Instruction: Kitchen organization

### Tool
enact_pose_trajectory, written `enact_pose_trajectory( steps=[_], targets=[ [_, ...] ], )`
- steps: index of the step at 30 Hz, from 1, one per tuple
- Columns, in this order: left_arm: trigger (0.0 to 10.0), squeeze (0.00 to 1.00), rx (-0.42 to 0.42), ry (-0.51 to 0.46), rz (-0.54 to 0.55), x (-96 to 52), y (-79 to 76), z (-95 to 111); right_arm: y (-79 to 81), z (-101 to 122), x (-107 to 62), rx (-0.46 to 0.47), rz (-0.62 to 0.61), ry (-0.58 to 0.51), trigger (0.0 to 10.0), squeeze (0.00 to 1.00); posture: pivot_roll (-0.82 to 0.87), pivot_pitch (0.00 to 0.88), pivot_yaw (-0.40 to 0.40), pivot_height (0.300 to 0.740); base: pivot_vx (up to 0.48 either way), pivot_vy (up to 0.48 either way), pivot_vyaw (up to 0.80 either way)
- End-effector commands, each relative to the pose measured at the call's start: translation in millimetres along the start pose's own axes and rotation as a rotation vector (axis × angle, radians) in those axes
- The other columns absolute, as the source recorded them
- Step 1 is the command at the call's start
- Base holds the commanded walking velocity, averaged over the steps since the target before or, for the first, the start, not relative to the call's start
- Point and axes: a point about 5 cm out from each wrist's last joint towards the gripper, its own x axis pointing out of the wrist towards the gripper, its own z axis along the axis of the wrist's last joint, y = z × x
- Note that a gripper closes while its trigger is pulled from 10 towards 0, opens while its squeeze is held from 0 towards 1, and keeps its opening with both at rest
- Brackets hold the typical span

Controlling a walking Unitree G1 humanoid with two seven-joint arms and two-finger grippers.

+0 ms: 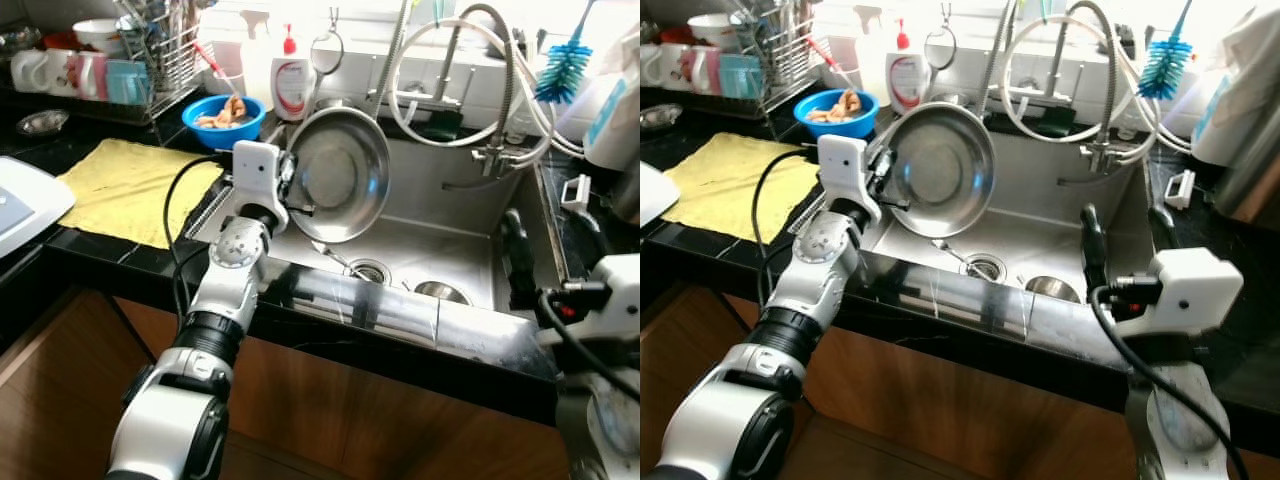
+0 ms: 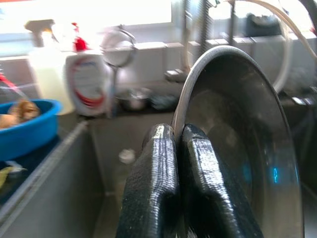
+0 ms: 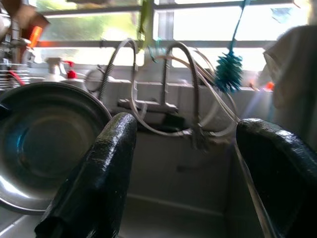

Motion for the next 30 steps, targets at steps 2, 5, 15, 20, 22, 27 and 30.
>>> enact_pose_trajectory(
  steps=[2, 5, 15, 20, 22, 27, 30],
  targets=[
    [10.0, 0.0, 0.033, -0.008, -0.026, 6.2, -4.1, 4.1, -0.5, 2.8, -9.9, -0.006, -0.081, -0.001, 10.0, 0.0, -0.08, 0.0, 0.035, 0.74, 0.0, 0.0, 0.0],
    [10.0, 0.0, 0.073, 0.053, -0.03, 5.9, -2.7, -5.3, 4.0, -0.1, -16.1, -0.008, -0.093, 0.024, 10.0, 0.0, -0.09, 0.0, 0.035, 0.74, 0.0, 0.0, 0.0],
    [10.0, 1.0, 0.069, 0.101, -0.014, 2.3, 4.5, -16.0, 13.3, -1.5, -7.3, 0.0, -0.08, 0.019, 10.0, 0.0, -0.07, 0.0, 0.026, 0.74, 0.0, 0.0, 0.0],
    [10.0, 1.0, 0.074, 0.103, -0.026, 0.9, 2.3, -19.2, 18.3, -2.6, -5.4, 0.0, -0.068, 0.025, 10.0, 0.0, -0.07, 0.0, 0.024, 0.74, 0.0, 0.0, 0.0],
    [10.0, 1.0, 0.069, 0.106, -0.033, 0.5, 0.3, -20.5, 18.8, -2.9, -5.2, 0.0, -0.069, 0.029, 10.0, 0.0, -0.08, 0.0, 0.022, 0.74, 0.0, 0.0, 0.0],
    [10.0, 1.0, 0.034, 0.112, -0.057, 1.4, -1.3, -20.3, 20.9, -7.1, -5.1, 0.001, -0.055, 0.062, 10.0, 0.0, -0.08, 0.0, 0.02, 0.74, 0.0, 0.0, 0.0],
    [10.0, 1.0, -0.001, 0.104, -0.089, 3.0, -2.4, -17.4, 20.8, -9.2, -5.3, -0.008, -0.058, 0.074, 10.0, 0.0, -0.08, 0.0, 0.019, 0.74, 0.0, 0.0, 0.0]
  ],
)
